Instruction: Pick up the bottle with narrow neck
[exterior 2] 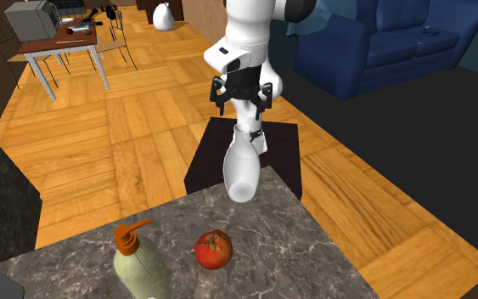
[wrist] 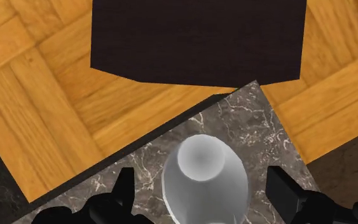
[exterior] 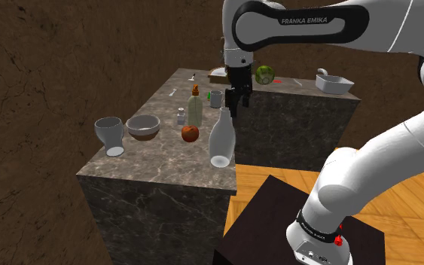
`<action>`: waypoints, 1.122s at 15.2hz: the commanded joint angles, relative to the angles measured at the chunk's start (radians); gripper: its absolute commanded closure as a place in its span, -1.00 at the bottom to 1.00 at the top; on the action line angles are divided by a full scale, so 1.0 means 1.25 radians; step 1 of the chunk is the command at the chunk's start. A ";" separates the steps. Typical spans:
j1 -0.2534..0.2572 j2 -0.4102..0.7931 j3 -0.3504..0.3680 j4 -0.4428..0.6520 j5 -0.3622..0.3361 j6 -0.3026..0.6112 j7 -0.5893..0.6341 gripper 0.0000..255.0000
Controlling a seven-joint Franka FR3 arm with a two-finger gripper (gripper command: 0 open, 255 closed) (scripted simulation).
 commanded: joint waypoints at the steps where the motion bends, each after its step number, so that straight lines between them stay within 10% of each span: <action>1: 0.002 0.057 -0.005 0.052 0.012 0.007 -0.010 -1.00; 5: 0.006 0.160 -0.007 0.157 0.035 0.007 -0.022 -1.00; 14: 0.006 0.153 -0.007 0.069 0.036 0.089 -0.020 -1.00; 15: 0.006 0.154 -0.006 0.069 0.036 0.089 -0.020 1.00; 17: 0.007 0.154 -0.006 0.069 0.036 0.089 -0.020 1.00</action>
